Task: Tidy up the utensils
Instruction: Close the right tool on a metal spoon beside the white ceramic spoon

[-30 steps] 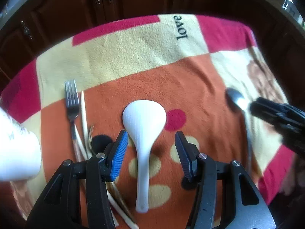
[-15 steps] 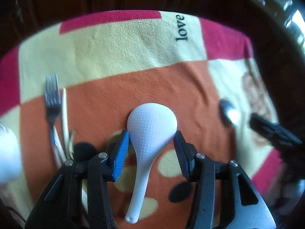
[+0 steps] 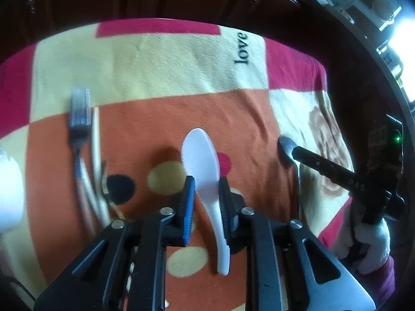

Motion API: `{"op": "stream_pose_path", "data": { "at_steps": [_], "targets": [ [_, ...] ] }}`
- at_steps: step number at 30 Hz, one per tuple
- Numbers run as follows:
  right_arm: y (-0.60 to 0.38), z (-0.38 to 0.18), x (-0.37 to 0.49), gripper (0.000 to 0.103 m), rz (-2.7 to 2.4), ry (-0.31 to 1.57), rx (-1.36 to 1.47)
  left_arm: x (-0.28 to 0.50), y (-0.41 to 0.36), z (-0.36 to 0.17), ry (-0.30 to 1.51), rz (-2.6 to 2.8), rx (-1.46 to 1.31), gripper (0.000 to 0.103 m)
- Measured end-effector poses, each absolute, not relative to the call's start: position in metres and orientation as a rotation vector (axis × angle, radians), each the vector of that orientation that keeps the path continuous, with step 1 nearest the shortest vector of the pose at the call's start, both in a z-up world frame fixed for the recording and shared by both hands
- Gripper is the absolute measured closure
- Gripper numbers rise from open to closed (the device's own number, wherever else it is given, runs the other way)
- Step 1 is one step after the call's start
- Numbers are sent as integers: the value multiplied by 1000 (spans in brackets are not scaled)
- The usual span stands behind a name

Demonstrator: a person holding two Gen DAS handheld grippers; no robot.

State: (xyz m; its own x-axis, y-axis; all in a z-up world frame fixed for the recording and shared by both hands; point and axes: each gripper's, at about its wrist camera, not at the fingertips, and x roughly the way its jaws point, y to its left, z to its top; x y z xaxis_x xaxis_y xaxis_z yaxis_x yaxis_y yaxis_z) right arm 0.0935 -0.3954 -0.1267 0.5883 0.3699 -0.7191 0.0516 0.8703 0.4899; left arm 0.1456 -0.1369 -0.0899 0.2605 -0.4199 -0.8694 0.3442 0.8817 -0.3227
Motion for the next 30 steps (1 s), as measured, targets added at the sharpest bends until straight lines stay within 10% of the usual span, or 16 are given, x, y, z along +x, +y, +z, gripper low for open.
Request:
{"op": "stream_pose_path", "data": {
  "at_steps": [19, 30],
  "targets": [
    [-348, -116, 94, 74, 298, 934, 348, 156, -113, -104, 1250, -436, -192, 87],
    [-335, -128, 131, 74, 381, 897, 210, 170, -115, -109, 1247, -421, -253, 64]
  ]
}}
